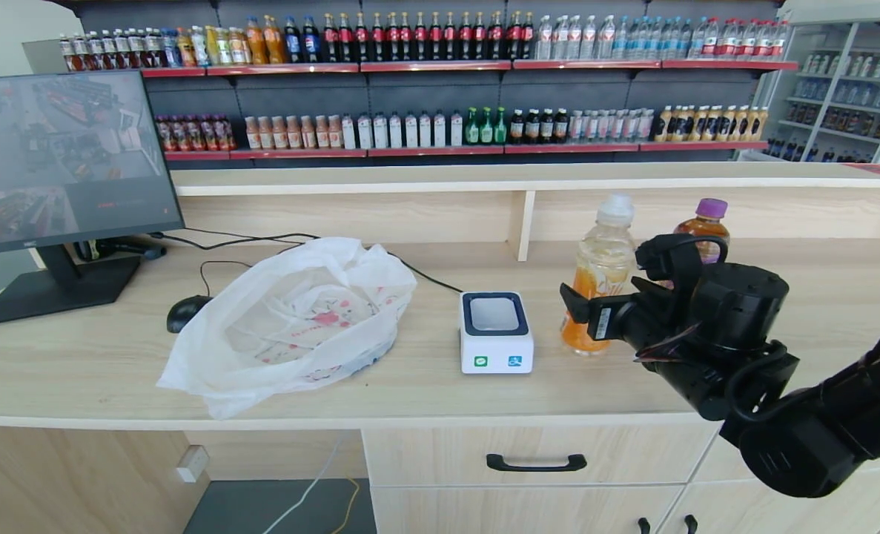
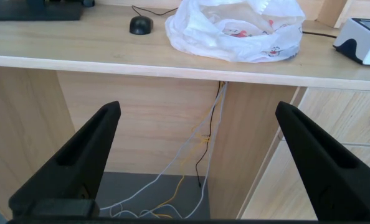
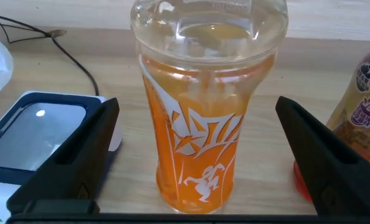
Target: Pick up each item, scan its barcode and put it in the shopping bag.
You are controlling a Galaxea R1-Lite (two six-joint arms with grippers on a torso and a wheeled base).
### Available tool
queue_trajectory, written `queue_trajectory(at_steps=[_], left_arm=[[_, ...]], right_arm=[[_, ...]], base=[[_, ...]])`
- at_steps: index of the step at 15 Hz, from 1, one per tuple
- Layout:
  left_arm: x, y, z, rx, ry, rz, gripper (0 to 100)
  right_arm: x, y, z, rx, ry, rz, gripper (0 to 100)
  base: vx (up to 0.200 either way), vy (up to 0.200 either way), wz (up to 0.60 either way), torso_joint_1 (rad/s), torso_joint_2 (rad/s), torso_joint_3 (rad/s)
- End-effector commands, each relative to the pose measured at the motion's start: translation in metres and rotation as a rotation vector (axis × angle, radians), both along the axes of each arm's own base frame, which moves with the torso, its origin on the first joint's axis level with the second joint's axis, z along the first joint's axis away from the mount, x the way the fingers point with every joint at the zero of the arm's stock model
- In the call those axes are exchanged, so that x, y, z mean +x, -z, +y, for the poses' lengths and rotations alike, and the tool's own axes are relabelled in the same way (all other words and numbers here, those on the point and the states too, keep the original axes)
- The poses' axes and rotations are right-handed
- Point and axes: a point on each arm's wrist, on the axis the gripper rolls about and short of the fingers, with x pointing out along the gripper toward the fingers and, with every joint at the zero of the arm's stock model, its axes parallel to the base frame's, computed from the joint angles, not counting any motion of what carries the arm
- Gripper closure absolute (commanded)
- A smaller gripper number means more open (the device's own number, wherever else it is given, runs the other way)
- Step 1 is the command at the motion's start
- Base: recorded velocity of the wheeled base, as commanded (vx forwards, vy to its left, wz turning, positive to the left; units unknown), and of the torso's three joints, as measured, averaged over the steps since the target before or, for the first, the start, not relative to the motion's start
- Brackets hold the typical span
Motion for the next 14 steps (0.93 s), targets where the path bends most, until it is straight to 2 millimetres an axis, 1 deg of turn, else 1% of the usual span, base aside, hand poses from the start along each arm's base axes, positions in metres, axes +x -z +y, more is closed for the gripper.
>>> queue_trajectory(at_steps=[1,5,7,11,14], left_arm=[[0.000,0.000,0.000,0.000,0.000,-0.001,0],[0.000,0.000,0.000,0.000,0.000,-0.001,0],[0.000,0.000,0.000,0.000,0.000,-0.001,0],[0.000,0.000,0.000,0.000,0.000,-0.001,0],[0.000,0.000,0.000,-0.001,0.000,-0.001,0]], right_arm=[[0.005,0.002,-0.005,0.001,0.018,0.002,0],[0.011,0.007,-0.005,0.001,0.024,-0.004,0],[0.017,0.003,-0.001,0.009,0.022,-0.025,0],[0.022,0.006,0.001,0.013,0.021,-0.026,0],[0.029,0.016,-0.002,0.010,0.036,-0.021,0]], base=[[0.000,0.000,0.00,0.000,0.00,0.000],[0.000,0.000,0.00,0.000,0.00,0.000],[0.000,0.000,0.00,0.000,0.00,0.000],[0.000,0.000,0.00,0.000,0.00,0.000],[0.000,0.000,0.00,0.000,0.00,0.000]])
